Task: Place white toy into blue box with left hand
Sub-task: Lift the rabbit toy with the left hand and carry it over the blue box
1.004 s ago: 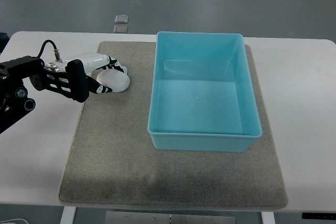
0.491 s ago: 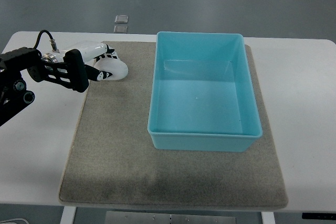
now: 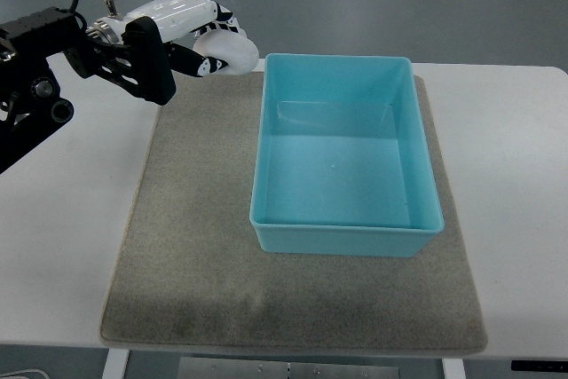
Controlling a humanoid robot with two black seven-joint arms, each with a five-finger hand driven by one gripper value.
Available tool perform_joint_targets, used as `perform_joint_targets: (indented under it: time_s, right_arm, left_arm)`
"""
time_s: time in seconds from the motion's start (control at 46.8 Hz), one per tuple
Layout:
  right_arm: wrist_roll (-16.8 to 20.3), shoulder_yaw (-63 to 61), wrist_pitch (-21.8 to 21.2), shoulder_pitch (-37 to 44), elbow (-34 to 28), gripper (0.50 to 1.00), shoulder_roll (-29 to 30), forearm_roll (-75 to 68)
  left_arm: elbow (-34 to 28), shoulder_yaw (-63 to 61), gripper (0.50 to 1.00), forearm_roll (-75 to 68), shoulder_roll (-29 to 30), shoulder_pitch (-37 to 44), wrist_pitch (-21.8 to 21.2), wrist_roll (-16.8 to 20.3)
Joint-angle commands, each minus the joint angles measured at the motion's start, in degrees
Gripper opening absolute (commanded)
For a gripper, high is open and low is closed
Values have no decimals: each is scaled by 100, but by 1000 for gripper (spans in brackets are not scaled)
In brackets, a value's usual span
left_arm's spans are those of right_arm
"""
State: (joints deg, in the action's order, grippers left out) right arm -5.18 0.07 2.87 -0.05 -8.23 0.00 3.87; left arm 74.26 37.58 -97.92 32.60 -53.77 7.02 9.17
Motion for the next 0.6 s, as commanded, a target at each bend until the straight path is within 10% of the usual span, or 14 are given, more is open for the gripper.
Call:
perform_joint_targets:
  time_s: [0.0,0.577]
  right_arm:
    - [0,1,-6,5,6,936,0,0]
    - [0,1,-6,-4,-3,936,0,0]
  left_arm:
    - [27,-40,500,-8,-315,-99,97,-3]
    - [0,-1174,500,-87,-1414,-125,273,-46]
